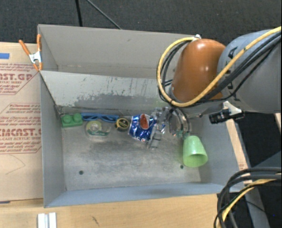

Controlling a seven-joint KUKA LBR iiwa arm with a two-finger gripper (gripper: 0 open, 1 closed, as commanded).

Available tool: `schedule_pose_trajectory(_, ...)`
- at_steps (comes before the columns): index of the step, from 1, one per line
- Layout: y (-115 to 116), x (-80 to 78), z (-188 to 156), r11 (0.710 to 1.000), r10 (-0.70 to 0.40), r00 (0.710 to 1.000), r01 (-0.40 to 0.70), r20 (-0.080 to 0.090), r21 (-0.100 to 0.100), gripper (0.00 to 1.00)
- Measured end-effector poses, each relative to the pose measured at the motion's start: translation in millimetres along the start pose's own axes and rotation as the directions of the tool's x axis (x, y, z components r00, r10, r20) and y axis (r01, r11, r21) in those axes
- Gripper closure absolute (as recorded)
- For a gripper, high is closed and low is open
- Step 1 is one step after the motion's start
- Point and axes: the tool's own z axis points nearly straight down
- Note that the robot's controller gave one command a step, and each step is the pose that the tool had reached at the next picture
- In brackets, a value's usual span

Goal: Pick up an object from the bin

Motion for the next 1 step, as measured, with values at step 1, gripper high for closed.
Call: schedule_pose_trajectory(1,-44.4,-20.3,-116.7,1.000,0.012,1.000,-0.012,0.003,0.002,1.00)
